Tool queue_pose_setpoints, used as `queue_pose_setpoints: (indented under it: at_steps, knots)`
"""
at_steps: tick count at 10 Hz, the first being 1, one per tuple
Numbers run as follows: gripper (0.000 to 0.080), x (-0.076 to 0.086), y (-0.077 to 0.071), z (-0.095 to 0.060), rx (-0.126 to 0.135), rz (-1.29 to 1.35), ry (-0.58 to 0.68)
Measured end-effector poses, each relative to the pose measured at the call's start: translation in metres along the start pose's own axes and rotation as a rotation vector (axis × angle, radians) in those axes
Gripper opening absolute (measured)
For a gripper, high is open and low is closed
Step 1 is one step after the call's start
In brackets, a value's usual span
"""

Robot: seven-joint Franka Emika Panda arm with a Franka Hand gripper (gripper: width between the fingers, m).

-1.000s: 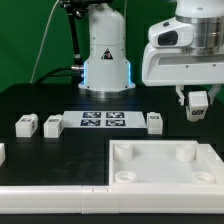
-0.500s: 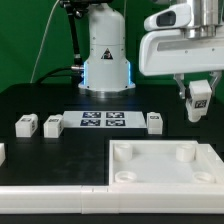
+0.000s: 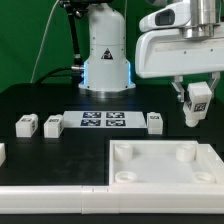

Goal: Assemble one leg

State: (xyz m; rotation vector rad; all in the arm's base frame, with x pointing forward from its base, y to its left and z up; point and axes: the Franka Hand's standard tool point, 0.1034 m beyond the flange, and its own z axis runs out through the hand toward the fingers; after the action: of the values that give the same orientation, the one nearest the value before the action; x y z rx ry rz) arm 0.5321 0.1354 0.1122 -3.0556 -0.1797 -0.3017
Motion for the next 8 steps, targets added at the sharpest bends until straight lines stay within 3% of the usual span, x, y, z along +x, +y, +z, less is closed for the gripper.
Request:
queue_pose_setpoints:
  at_steps: [3, 7, 8]
  knots:
    - [0.0291, 0.039, 0.004, 0.005, 0.001, -0.039, 0.052]
    - [0.0291, 0.038, 0.004, 0.007, 0.005, -0.036, 0.078]
    - [0.0291, 0.045, 0.003, 0.004, 0.01, -0.036, 0.161]
